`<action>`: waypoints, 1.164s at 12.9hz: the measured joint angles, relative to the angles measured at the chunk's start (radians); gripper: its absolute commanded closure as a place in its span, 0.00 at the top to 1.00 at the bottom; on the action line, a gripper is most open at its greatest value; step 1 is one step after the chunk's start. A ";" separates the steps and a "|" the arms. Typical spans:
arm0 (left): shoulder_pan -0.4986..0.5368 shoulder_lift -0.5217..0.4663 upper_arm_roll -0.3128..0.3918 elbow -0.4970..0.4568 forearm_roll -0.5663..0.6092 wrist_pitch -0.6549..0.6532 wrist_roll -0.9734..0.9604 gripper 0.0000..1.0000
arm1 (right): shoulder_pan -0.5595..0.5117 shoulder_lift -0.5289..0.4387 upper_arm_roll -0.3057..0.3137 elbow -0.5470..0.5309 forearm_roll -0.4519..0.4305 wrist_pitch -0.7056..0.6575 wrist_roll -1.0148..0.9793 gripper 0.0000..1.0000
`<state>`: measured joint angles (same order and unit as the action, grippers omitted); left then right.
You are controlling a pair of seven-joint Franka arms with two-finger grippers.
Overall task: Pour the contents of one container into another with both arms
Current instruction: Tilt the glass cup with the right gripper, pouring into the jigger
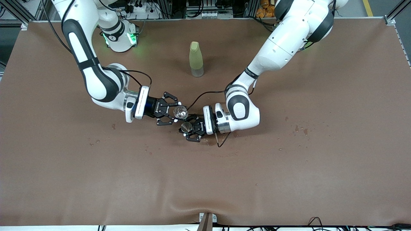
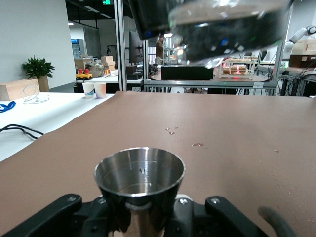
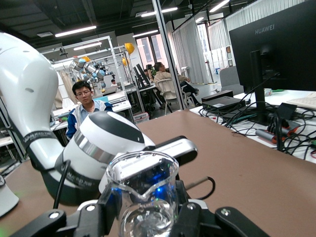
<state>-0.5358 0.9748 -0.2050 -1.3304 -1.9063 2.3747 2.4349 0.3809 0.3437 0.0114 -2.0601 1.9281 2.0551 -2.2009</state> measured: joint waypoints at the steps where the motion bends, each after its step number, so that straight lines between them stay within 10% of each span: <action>1: -0.008 0.000 0.005 0.002 -0.005 0.005 0.000 0.00 | 0.000 0.000 -0.001 0.000 0.001 0.000 0.030 0.00; 15: -0.011 0.000 0.016 0.009 -0.007 0.014 -0.001 0.00 | 0.004 0.064 -0.002 0.028 0.081 -0.001 0.419 0.00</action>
<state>-0.5471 0.9748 -0.1895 -1.3210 -1.9129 2.3892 2.4342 0.3852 0.4076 0.0089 -2.0319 2.0093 2.0539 -1.7816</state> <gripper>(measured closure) 0.899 0.507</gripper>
